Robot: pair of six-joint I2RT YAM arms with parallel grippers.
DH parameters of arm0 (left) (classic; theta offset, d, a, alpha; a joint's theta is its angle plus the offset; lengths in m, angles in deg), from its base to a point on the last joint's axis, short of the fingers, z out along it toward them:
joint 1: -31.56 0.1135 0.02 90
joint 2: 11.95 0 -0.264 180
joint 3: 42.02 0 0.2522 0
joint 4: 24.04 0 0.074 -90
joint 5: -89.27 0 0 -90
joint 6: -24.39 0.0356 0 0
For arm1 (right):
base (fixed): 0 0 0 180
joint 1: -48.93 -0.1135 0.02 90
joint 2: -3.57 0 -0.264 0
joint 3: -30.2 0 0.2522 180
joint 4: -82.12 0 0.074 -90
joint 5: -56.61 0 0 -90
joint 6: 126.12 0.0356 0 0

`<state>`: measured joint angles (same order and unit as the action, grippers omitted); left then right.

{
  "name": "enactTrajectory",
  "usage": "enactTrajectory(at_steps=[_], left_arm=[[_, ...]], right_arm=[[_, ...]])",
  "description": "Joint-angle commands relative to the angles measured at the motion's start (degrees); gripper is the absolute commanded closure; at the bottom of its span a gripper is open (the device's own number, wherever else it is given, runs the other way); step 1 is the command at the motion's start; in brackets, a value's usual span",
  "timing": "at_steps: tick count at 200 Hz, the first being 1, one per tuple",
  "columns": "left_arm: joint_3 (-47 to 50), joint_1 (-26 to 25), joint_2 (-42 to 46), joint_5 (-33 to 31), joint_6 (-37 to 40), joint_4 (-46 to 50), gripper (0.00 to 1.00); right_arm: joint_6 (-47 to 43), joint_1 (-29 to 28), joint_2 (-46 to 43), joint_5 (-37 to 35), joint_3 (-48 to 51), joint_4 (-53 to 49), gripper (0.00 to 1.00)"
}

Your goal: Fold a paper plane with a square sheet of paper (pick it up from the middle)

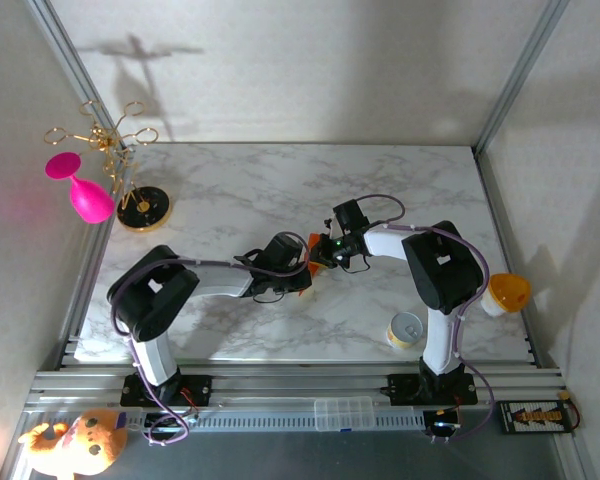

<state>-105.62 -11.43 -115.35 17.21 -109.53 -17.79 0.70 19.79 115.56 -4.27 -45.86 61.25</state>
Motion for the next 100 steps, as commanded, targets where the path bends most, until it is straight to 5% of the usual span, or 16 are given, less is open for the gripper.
enactTrajectory(at_steps=[1,100], left_arm=[[-1.2,0.1,-1.3,-0.5,1.6,1.5,1.0],[4.3,0.3,0.3,4.9,11.8,10.0,1.0]], right_arm=[[-0.3,-0.2,3.0,-6.6,0.5,-3.6,0.89],[-0.4,-0.2,3.9,-8.0,-0.2,-5.4,0.89]])
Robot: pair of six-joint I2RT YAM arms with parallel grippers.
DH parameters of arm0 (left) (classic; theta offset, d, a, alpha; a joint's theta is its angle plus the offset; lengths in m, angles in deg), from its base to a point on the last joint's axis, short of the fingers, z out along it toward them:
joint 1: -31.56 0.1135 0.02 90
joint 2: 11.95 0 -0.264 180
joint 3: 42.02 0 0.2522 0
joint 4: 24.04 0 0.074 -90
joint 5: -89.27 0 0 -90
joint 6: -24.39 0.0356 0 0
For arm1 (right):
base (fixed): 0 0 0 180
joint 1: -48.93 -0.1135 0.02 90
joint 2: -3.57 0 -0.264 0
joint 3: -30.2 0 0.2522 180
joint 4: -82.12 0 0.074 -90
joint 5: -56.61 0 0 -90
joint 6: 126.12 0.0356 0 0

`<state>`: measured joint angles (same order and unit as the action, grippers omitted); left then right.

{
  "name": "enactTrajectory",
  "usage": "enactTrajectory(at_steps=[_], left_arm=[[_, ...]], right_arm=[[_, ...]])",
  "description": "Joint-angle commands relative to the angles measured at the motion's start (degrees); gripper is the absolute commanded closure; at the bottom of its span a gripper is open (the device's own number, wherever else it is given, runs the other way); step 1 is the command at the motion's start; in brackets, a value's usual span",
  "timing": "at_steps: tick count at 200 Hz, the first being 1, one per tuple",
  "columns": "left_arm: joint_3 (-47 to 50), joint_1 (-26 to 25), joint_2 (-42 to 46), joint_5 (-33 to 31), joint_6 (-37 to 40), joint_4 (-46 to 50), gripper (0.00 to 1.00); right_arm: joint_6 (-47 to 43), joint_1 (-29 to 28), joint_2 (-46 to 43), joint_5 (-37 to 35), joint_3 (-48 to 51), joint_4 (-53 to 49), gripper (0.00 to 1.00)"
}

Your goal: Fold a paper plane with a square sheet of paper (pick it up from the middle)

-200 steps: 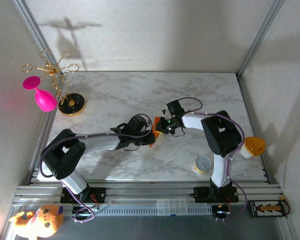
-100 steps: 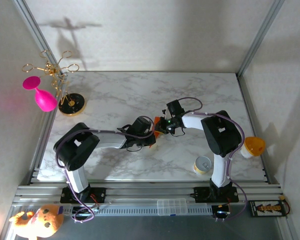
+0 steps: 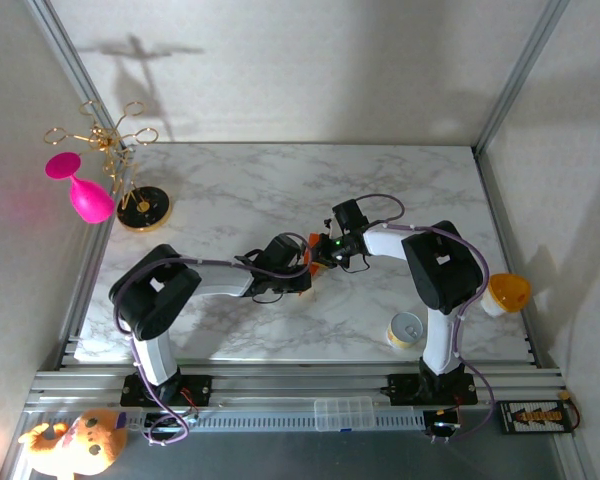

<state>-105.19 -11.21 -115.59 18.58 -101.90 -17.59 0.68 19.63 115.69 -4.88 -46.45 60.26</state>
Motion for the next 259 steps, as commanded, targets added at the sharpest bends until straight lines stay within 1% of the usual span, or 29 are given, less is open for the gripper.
enactTrajectory(at_steps=[1,17,40,70,84,106,118,130,152,170,192,218,234,259], left_arm=[[3.8,0.0,0.6,3.6,4.2,10.0,1.0],[4.9,0.1,2.0,4.1,5.2,11.4,1.0],[5.5,0.4,4.4,3.0,6.4,14.3,1.0],[3.9,1.4,8.6,0.2,6.6,16.6,1.0],[2.9,1.6,11.3,-0.9,4.9,14.5,1.0],[3.2,1.5,13.2,-2.1,-1.5,5.4,1.0],[3.9,1.5,12.3,-2.2,-5.3,-0.3,1.0],[4.1,1.4,10.7,-2.9,-8.3,-3.8,1.0],[3.3,1.1,7.4,-3.5,-11.0,-6.8,1.0],[1.8,0.9,4.9,-3.7,-11.2,-6.7,1.0],[0.8,0.9,2.9,-5.2,-11.7,-5.7,1.0],[1.0,0.9,1.3,-6.6,-12.4,-5.0,1.0],[1.4,0.9,0.3,-6.1,-12.9,-4.8,1.0],[1.5,0.8,-1.0,-7.1,-12.8,-1.9,1.0]], right_arm=[[-0.4,-0.1,3.7,-7.4,0.4,-4.4,0.89],[-0.3,-0.1,3.7,-7.5,0.4,-4.4,0.89],[-0.2,-0.1,3.5,-7.4,0.6,-4.3,0.89],[0.1,-0.2,3.2,-7.4,0.6,-4.3,0.89],[0.5,-0.1,3.0,-7.4,0.7,-4.1,0.89],[2.0,-0.1,2.8,-7.4,0.9,-3.3,0.89],[3.1,-0.2,2.8,-6.9,1.3,-2.5,0.89],[4.4,-0.2,2.6,-6.4,1.7,-1.5,0.89],[6.6,-0.2,2.1,-5.9,2.7,0.0,0.89],[7.8,-0.2,1.6,-6.0,3.2,0.6,0.89],[8.6,-0.2,1.3,-5.5,3.6,0.9,0.89],[8.8,-0.2,0.9,-5.6,3.9,1.0,0.9],[9.0,-0.2,0.5,-5.6,3.9,1.0,0.89],[8.5,0.0,-0.9,-4.1,2.5,1.4,0.9]])
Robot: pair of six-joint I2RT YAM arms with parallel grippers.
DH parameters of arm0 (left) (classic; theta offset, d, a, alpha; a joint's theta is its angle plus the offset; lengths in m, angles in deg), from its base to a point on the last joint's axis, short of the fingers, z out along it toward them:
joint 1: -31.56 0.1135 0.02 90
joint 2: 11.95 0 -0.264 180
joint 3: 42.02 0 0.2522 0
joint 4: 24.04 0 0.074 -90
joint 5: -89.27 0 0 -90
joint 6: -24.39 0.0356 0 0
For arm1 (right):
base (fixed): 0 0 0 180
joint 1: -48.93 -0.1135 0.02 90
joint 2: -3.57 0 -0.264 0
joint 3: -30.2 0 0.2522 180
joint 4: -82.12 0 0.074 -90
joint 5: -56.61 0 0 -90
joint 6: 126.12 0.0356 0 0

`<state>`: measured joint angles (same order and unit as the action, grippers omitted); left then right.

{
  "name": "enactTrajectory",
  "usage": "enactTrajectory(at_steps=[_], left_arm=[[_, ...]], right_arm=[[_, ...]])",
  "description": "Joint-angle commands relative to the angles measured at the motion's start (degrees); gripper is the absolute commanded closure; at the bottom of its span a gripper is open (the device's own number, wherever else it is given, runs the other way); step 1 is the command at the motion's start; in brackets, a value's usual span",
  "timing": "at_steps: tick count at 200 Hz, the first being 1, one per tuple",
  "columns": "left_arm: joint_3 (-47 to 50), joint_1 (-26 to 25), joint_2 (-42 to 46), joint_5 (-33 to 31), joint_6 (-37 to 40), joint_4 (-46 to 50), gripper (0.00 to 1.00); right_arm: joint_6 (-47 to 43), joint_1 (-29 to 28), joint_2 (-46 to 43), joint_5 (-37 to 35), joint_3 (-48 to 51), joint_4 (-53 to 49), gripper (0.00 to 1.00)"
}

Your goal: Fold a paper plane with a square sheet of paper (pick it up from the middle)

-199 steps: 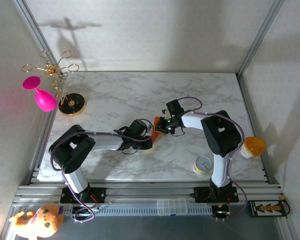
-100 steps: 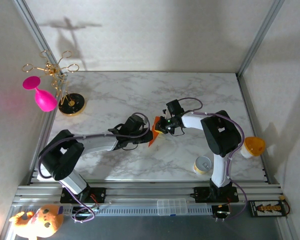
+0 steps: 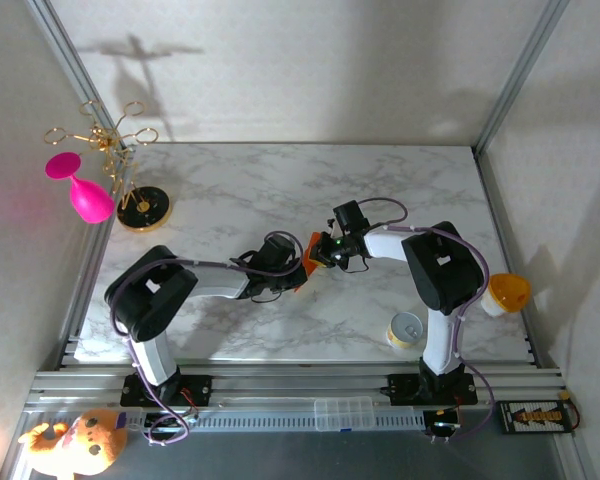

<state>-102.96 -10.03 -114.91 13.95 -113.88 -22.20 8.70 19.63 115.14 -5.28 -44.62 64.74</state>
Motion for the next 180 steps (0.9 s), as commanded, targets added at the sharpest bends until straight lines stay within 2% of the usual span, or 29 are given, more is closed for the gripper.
enactTrajectory(at_steps=[1,34,84,180], left_arm=[[-0.7,-0.3,-1.7,-2.6,-0.8,2.9,1.0],[-0.5,-0.3,-1.4,-3.7,-0.4,4.5,1.0],[-0.6,-0.3,-1.9,-2.8,-0.1,4.1,1.0],[0.1,-0.3,-1.6,-2.8,0.0,4.4,1.0]], right_arm=[[0.5,0.0,-0.5,-3.6,0.5,-3.0,0.9],[-1.7,0.0,-4.5,-4.7,-2.8,-4.4,0.9],[-3.0,-1.3,-7.8,-6.2,1.2,-5.0,0.93],[-4.8,-3.9,-1.8,-3.1,0.8,-5.2,0.98]])
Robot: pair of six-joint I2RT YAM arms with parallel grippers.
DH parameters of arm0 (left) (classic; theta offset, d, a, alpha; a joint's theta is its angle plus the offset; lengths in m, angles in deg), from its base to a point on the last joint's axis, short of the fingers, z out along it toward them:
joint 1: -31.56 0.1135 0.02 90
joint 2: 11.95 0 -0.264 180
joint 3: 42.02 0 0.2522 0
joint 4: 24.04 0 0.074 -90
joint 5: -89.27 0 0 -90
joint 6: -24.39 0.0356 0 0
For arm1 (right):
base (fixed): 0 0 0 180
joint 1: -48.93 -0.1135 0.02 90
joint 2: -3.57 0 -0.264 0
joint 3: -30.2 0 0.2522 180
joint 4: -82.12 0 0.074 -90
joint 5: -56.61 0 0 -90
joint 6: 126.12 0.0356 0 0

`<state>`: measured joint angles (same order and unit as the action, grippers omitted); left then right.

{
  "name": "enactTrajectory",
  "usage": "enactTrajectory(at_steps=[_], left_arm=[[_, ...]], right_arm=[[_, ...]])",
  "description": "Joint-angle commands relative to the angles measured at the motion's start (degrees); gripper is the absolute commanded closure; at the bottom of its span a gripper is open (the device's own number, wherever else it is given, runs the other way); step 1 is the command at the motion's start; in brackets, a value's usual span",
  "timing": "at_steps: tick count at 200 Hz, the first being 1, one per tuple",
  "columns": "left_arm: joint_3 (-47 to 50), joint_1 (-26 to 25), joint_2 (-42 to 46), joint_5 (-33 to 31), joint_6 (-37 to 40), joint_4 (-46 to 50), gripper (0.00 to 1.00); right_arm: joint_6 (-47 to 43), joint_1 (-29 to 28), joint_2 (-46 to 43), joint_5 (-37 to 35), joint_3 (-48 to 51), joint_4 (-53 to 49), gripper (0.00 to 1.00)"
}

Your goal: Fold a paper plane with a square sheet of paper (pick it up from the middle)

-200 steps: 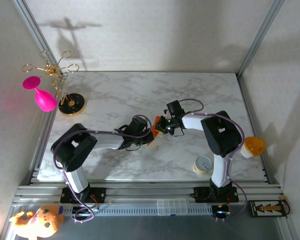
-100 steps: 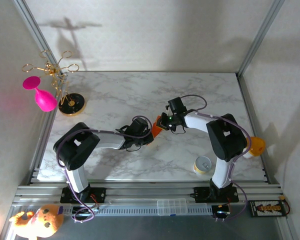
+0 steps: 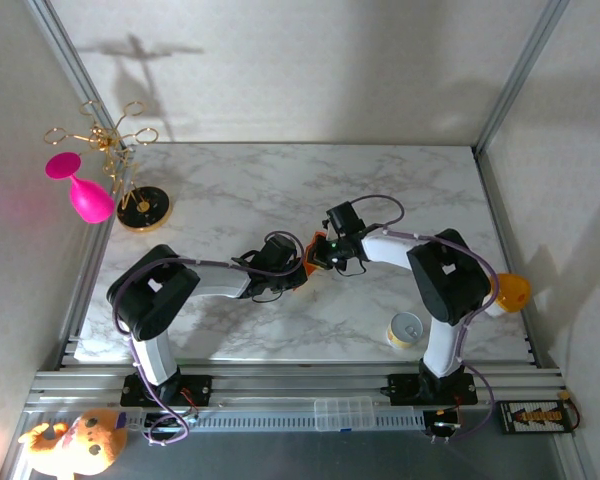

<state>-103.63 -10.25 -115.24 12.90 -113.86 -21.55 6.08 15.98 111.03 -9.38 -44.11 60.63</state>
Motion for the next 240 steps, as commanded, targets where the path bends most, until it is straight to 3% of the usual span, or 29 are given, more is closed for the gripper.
enactTrajectory(at_steps=[1,69,107,240], left_arm=[[0.8,-0.1,-1.2,-1.8,-0.1,3.7,1.0],[6.4,0.0,0.2,-1.4,0.3,3.7,1.0],[10.8,0.1,0.4,-0.6,0.3,3.0,1.0],[10.2,0.1,0.3,0.7,1.5,3.6,1.0]], right_arm=[[-2.3,-0.2,2.3,1.0,0.3,-1.1,0.98],[-8.4,4.5,4.8,-1.7,-0.8,-2.2,0.98],[-12.3,8.3,6.3,1.9,-1.9,1.1,0.97],[-19.5,18.3,11.7,0.9,-8.6,-1.3,0.96]])
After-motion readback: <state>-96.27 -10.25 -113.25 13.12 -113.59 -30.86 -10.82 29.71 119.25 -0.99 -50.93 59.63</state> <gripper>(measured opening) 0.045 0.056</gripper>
